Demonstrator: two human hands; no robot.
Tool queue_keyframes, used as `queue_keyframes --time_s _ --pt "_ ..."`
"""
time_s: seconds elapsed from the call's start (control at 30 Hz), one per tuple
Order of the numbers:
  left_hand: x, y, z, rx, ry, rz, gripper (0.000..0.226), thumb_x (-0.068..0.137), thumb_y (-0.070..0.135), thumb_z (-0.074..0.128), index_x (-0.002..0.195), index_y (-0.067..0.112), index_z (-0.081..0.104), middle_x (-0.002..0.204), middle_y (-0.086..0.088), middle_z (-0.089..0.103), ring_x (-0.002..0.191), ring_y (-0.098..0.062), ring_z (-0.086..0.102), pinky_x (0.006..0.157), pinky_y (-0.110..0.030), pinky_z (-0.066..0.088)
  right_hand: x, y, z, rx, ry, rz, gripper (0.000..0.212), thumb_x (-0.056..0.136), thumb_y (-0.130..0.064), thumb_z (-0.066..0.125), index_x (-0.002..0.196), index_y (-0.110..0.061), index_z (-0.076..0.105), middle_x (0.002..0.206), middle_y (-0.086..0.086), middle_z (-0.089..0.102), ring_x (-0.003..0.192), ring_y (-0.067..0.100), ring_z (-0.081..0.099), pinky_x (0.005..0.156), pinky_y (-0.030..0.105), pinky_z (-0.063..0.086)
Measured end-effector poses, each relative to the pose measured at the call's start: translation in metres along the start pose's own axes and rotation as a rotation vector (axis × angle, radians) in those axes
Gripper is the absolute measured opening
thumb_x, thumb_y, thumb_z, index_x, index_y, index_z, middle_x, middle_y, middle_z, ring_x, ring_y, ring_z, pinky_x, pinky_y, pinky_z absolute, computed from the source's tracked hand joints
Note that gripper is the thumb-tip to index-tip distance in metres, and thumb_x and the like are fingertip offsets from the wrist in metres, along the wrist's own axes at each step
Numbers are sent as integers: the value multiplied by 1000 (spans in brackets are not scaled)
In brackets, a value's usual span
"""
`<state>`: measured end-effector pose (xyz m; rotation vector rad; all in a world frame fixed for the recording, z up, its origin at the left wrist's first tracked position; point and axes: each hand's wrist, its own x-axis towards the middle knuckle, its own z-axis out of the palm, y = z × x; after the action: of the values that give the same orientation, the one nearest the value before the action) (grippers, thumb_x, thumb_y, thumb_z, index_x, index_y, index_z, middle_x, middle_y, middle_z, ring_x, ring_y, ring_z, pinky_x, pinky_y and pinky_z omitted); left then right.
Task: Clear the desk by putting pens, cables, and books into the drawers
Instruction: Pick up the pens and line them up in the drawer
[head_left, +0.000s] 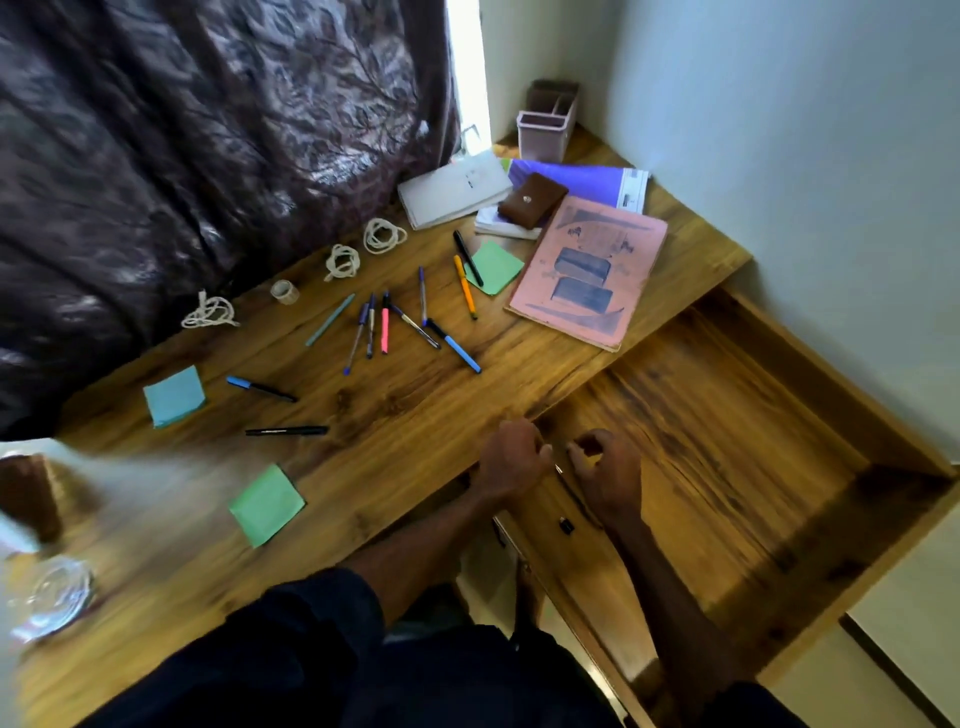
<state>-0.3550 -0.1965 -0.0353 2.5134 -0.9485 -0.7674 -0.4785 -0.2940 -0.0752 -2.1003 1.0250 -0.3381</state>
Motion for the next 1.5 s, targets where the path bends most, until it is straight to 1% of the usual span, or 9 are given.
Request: queue_keyframes --time_s 0.1,0.23,0.43,0.6,0.8,0.97,1.1,1.4,1.5 --pt "-2 -15 -34 78 103 40 21 93 40 57 94 23 70 85 3 67 76 -14 63 68 -32 55 11 -36 7 47 16 -111 6 85 -20 74 90 -21 69 82 -10 62 74 -5 53 69 6 38" --pt "0 -52 -72 143 190 -48 30 89 44 56 90 19 71 85 0 69 76 -19 65 68 -37 57 37 -77 35 42 -55 -222 7 83 -20 74 89 -18 71 84 -4 68 76 9 61 71 27 52" --pt "10 -128 -115 69 204 -215 26 84 45 59 90 21 68 89 0 69 87 -21 67 77 -38 58 80 -134 96 -62 -149 -164 16 82 -19 70 96 -11 73 92 4 70 83 18 64 76 33 55" --pt "33 -178 -133 -55 219 -308 28 82 46 59 84 21 70 83 3 71 83 -21 69 78 -42 58 126 -165 128 -243 -93 -131 19 85 -24 71 99 -13 67 103 9 63 89 26 62 72 34 52" --pt "60 -181 -168 -188 254 -299 22 86 39 63 85 19 70 85 1 72 82 -20 70 71 -37 59 155 -170 152 -436 -201 -51 18 88 -16 68 103 -9 61 109 14 62 99 31 60 78 41 50" --pt "101 -163 -178 -267 276 -294 29 94 37 62 105 12 68 109 -9 71 105 -26 66 89 -38 53 140 -161 141 -273 -172 -69 2 88 -17 65 89 -15 64 90 5 63 83 25 60 65 38 47" --pt "136 -148 -185 -285 287 -364 43 91 45 63 111 7 70 112 -11 71 112 -30 65 88 -36 50 123 -162 122 -150 -96 -57 12 87 -14 68 84 -24 64 79 -8 60 71 9 55 61 32 50" --pt "172 -142 -163 -408 163 -540 47 83 33 76 122 9 63 126 -11 66 118 -30 62 92 -36 52 107 -135 96 -141 -39 5 9 82 -18 76 85 -24 69 77 -10 63 71 5 58 61 31 53" --pt "141 -142 -161 -380 43 -546 40 94 25 65 127 4 55 136 -15 59 122 -31 59 102 -41 51 100 -130 93 -74 -61 65 13 84 -19 75 85 -28 67 80 -10 64 71 7 60 61 29 55"
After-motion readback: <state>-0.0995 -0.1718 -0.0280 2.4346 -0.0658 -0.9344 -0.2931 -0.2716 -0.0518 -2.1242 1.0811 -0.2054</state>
